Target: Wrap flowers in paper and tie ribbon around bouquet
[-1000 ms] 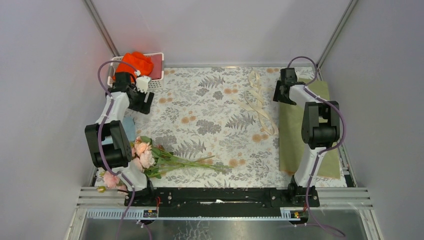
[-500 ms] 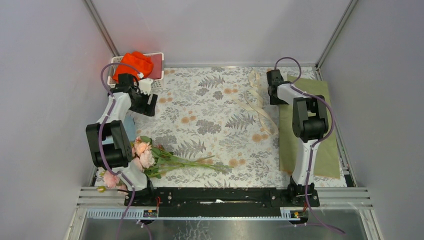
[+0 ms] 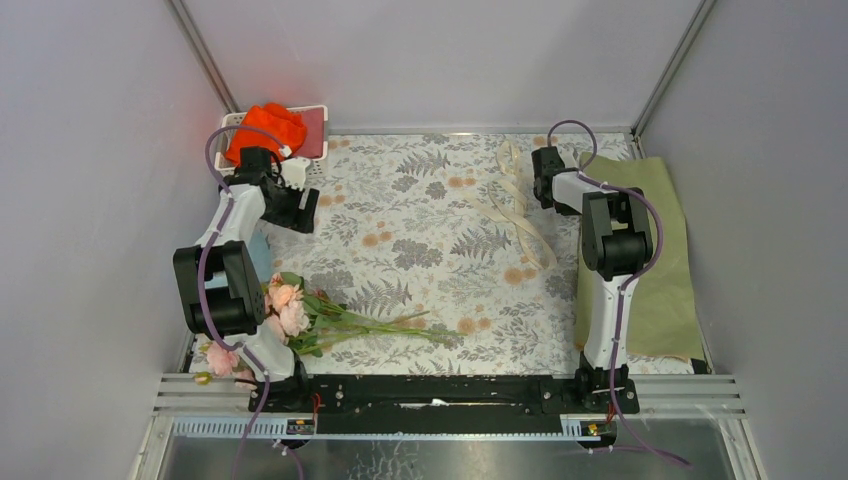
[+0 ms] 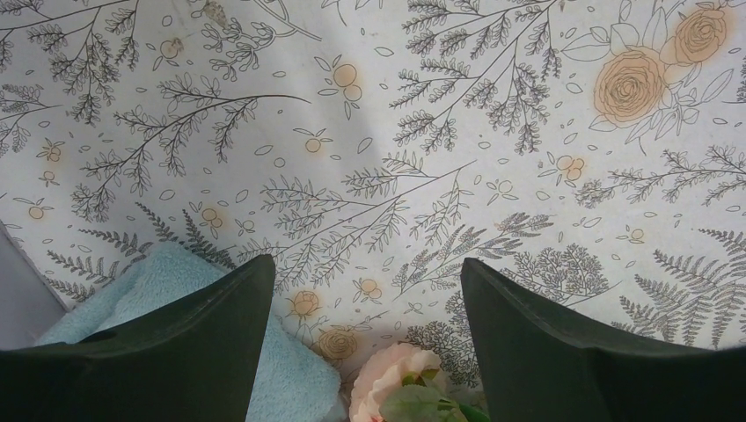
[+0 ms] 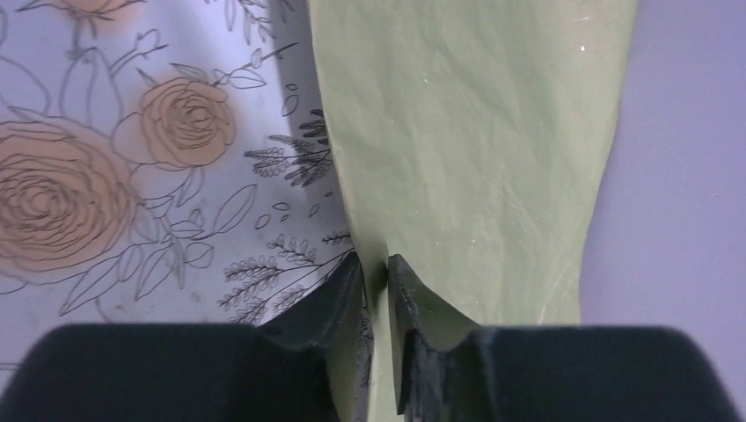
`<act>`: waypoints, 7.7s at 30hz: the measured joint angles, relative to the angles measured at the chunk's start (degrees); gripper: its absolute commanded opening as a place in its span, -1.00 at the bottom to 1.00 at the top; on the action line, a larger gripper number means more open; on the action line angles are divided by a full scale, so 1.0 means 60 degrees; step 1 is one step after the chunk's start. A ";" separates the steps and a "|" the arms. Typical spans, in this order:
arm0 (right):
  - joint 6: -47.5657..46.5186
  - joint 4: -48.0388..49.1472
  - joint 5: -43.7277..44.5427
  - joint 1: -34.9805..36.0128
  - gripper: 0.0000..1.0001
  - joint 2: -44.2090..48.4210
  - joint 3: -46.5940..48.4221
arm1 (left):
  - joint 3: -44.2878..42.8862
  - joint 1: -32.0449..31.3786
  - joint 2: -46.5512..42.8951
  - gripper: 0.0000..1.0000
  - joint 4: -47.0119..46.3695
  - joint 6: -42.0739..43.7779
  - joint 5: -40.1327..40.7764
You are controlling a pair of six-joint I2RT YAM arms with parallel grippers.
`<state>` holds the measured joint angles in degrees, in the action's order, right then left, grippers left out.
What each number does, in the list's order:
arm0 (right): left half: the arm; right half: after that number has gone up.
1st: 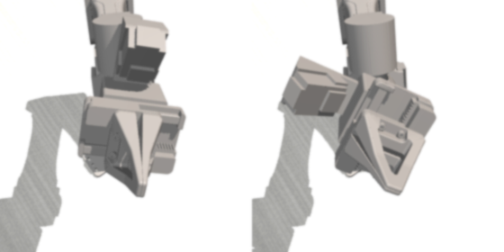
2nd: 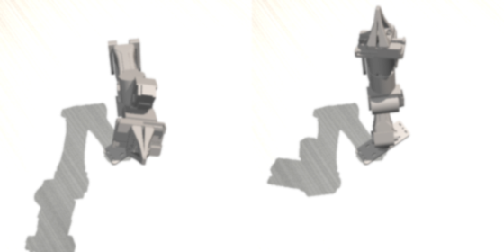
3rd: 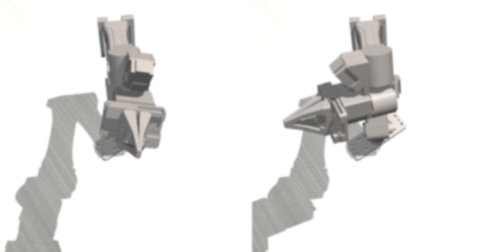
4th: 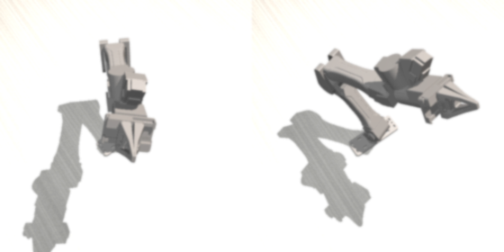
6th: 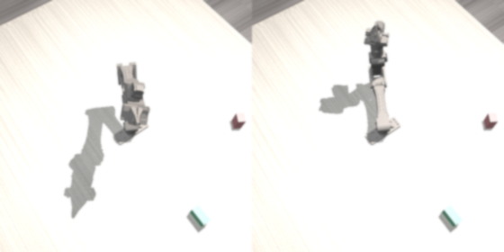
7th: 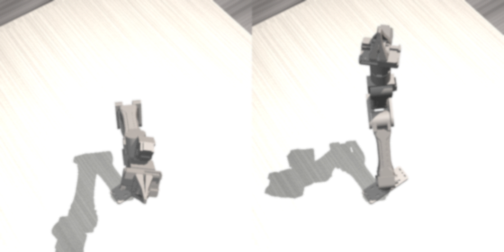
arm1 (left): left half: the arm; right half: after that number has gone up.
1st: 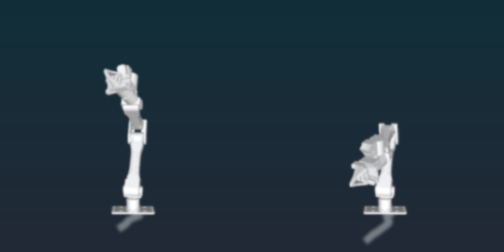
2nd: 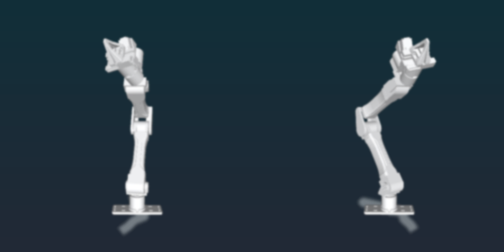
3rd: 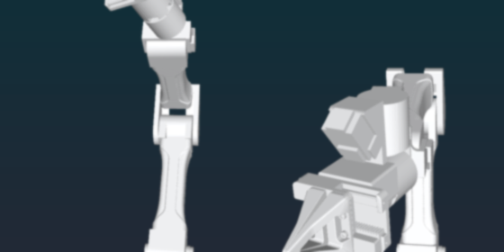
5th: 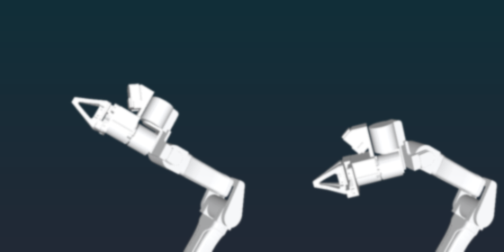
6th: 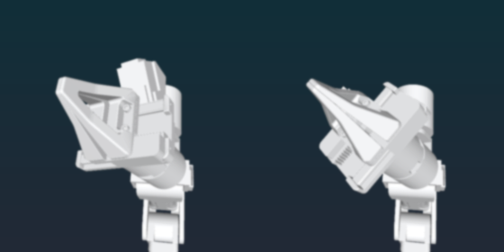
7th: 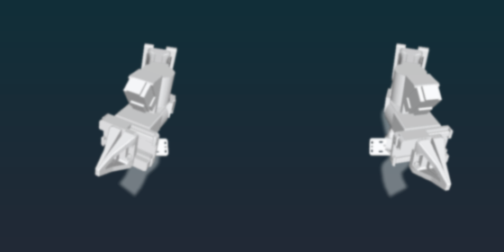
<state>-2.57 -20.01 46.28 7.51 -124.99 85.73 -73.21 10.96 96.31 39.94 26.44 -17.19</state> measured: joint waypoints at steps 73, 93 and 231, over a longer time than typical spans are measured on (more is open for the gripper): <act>0.4197 0.0849 -0.8881 -0.0423 0.36 0.6022 -0.6360 | -0.0823 -1.3631 0.1472 0.97 0.0324 0.0007 0.3220; 0.3960 0.0623 -0.9082 -0.0430 0.33 0.6484 -0.6572 | -0.0612 -1.3559 0.2743 0.37 -0.1224 -0.0215 0.4936; 1.1417 0.8251 -0.9289 0.3177 0.26 0.4313 -0.7654 | 0.1559 -0.8994 -0.0189 -1.00 -0.2878 -0.1078 0.4568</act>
<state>65.93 29.50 -9.45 26.57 -99.11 39.81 -63.86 -43.00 95.18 22.68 19.97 10.22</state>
